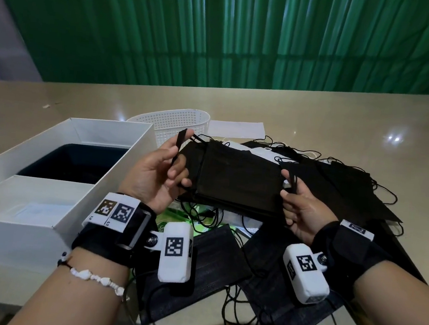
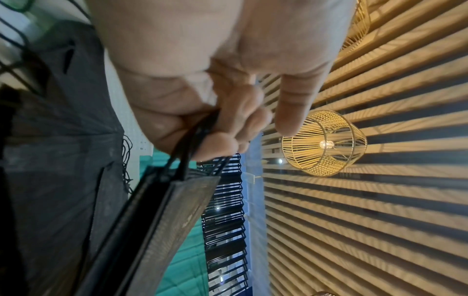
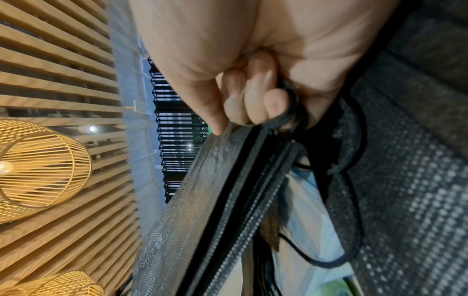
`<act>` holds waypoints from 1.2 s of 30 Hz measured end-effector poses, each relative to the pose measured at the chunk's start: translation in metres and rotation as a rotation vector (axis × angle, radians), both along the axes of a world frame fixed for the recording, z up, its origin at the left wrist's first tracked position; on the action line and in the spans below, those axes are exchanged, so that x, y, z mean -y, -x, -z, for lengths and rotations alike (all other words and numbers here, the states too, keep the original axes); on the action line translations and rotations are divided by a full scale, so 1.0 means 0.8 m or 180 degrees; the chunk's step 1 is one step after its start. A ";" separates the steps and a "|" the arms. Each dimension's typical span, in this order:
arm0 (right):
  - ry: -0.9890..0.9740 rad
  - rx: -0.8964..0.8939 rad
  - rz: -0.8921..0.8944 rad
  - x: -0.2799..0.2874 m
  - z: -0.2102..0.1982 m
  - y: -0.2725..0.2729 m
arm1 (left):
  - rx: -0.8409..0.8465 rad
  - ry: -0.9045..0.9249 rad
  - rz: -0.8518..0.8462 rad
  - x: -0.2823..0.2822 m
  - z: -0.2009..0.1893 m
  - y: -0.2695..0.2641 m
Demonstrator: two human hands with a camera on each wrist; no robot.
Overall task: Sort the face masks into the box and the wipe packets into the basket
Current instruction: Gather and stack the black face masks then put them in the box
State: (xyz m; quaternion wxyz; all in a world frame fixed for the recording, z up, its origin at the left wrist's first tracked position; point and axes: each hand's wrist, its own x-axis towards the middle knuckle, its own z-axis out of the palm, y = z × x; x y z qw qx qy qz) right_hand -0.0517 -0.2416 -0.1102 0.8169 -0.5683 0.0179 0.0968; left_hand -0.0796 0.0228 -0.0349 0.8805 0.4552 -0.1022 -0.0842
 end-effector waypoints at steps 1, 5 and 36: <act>0.0002 0.0015 0.0005 0.000 -0.001 0.001 | -0.0027 -0.0087 -0.0078 0.001 -0.003 0.001; -0.0002 0.0177 -0.0045 0.001 -0.016 -0.001 | -0.0105 -0.0335 -0.0421 -0.002 -0.017 0.005; 0.1418 0.0896 -0.1981 -0.285 -0.177 -0.043 | -0.1090 -0.2845 -0.2480 -0.297 -0.155 -0.054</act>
